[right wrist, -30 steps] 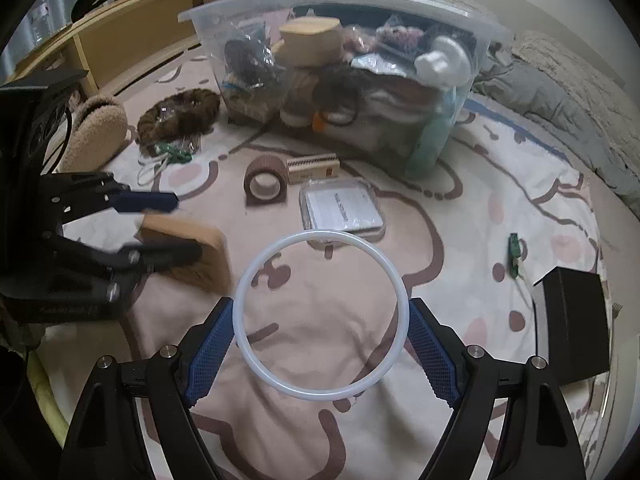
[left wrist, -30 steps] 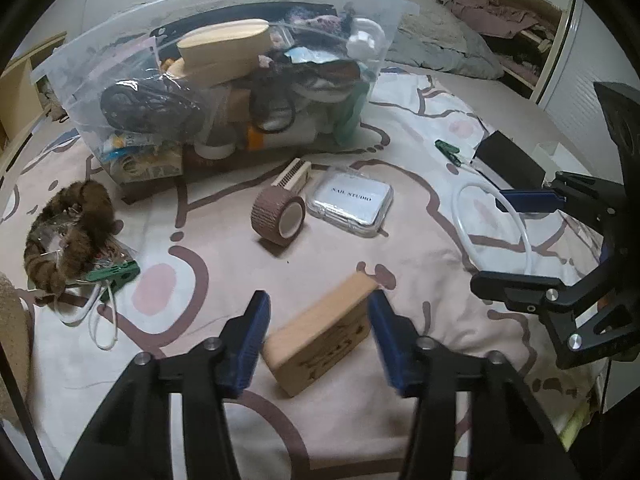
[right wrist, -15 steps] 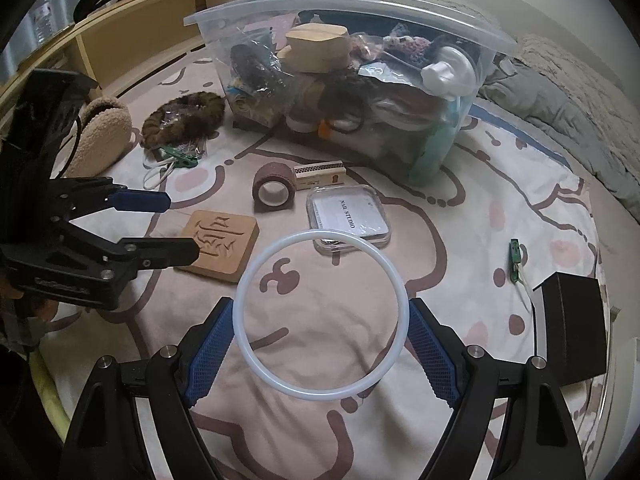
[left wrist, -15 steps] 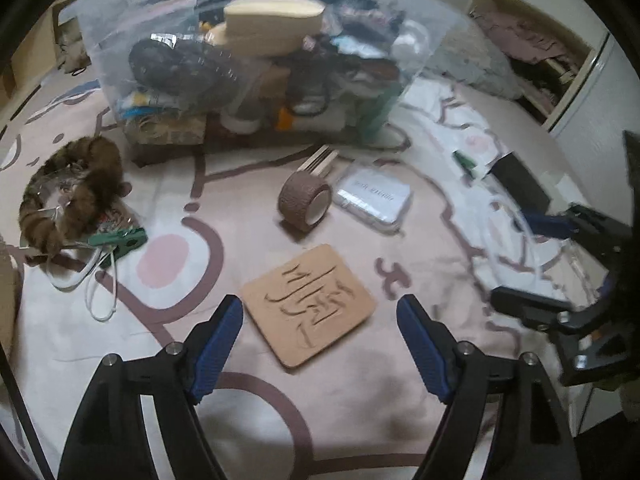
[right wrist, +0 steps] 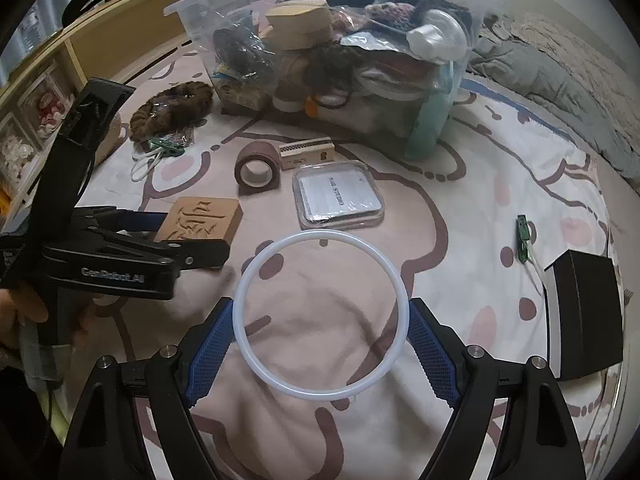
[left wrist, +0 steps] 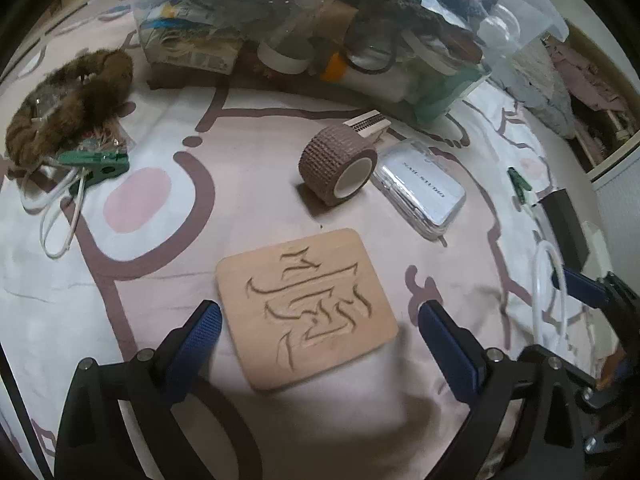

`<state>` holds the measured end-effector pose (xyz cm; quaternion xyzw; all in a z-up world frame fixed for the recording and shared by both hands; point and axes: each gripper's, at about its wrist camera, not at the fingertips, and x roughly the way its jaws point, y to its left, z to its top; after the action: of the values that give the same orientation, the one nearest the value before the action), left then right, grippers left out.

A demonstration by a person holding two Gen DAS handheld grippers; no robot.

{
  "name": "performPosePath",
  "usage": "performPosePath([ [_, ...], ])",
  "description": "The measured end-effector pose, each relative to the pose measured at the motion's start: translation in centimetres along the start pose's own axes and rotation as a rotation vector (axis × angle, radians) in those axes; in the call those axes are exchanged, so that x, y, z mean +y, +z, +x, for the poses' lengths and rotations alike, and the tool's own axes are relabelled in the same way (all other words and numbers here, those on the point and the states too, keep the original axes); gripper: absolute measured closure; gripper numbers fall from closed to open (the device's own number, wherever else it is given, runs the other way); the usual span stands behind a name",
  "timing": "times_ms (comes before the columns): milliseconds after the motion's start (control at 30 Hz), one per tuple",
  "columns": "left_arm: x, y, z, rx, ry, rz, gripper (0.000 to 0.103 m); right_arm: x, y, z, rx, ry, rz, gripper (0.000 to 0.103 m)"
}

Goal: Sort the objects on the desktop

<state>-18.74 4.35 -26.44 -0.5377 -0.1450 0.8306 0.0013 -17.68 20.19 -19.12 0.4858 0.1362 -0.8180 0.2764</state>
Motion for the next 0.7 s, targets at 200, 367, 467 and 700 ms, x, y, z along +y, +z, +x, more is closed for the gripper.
performPosePath([
  [200,-0.7,-0.3,0.8,-0.014,0.116,0.151,0.003,-0.7,-0.4,0.3,0.011,-0.001,0.001,0.018],
  [367,1.0,-1.0,0.0,-0.03,0.143,0.178,0.003,-1.0,-0.3,0.4,0.012,-0.005,0.008,0.018],
  [467,2.6,-1.3,-0.6,-0.032,0.165,0.137,0.003,-0.8,-0.1,0.5,0.01,-0.005,0.008,0.018],
  [700,3.9,-1.1,-1.1,-0.026,0.11,0.084,0.003,0.3,0.4,0.9,0.014,0.003,-0.026,0.018],
])
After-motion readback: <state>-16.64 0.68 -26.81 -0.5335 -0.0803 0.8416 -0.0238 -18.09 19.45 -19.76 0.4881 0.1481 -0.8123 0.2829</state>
